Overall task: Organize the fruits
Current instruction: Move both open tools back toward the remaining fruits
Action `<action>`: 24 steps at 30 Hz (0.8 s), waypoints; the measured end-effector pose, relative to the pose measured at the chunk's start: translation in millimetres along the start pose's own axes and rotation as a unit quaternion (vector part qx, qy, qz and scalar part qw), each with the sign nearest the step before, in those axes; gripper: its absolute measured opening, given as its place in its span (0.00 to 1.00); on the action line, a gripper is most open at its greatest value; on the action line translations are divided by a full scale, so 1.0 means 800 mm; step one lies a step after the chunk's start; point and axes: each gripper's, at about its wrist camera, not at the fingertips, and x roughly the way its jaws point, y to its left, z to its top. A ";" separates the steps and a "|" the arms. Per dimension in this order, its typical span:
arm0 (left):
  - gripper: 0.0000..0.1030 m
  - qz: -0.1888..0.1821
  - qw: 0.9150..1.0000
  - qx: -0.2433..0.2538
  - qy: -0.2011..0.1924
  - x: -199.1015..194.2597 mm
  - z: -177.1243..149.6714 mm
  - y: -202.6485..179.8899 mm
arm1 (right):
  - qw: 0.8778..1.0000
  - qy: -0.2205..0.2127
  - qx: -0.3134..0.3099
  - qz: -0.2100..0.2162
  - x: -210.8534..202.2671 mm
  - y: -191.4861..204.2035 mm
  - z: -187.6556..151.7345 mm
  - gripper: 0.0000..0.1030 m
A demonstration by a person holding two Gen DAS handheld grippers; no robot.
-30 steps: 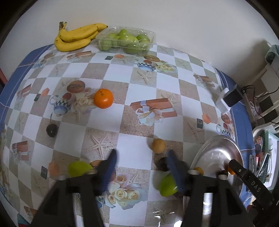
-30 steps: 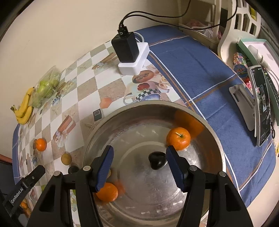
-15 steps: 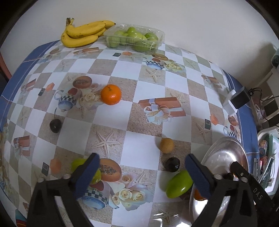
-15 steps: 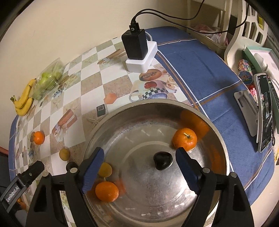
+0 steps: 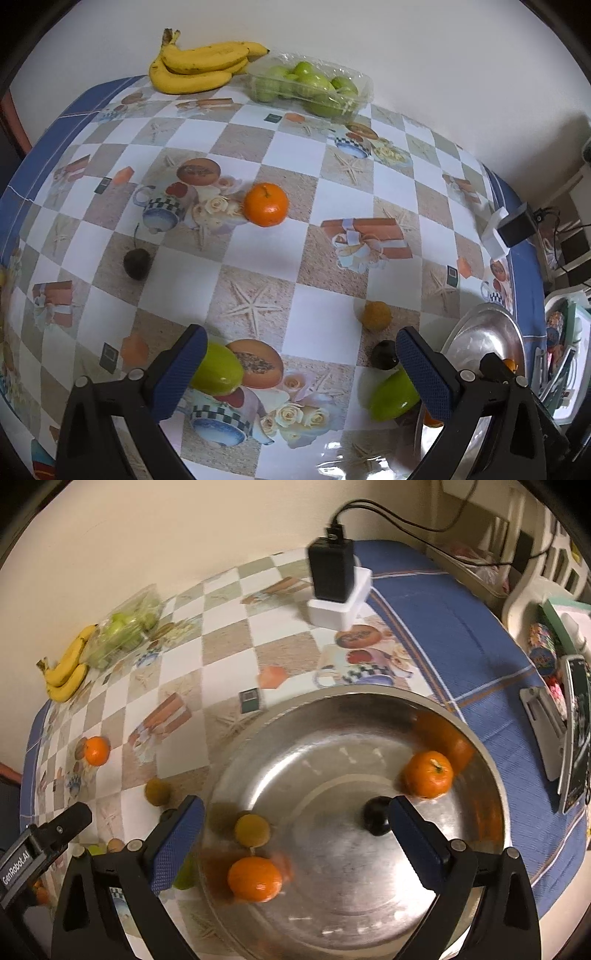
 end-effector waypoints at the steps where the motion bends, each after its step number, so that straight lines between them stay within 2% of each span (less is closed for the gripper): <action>1: 1.00 0.000 1.000 -0.002 -0.002 -0.002 0.001 0.004 | 1.000 -0.001 -0.004 0.006 -0.001 0.004 0.000 0.97; 4: 1.00 0.002 1.000 -0.010 -0.012 -0.008 0.006 0.020 | 0.999 -0.006 -0.024 0.032 -0.004 0.025 0.000 0.97; 7: 1.00 0.010 0.999 0.004 -0.030 -0.019 0.013 0.033 | 0.998 -0.009 -0.044 0.052 -0.006 0.047 0.000 0.97; 9: 1.00 0.012 0.999 -0.007 -0.045 -0.027 0.018 0.052 | 0.996 -0.014 -0.060 0.062 -0.008 0.065 -0.001 0.97; 13: 1.00 0.000 0.998 -0.054 -0.036 -0.024 0.027 0.095 | 0.993 -0.016 -0.084 0.077 -0.007 0.096 -0.004 0.97; 16: 1.00 0.017 0.996 -0.084 -0.034 -0.021 0.031 0.128 | 0.991 -0.008 -0.101 0.085 0.000 0.119 -0.006 0.97; 24: 1.00 0.033 0.994 -0.102 -0.032 -0.013 0.047 0.176 | 0.986 0.009 -0.138 0.096 0.020 0.162 -0.010 0.97</action>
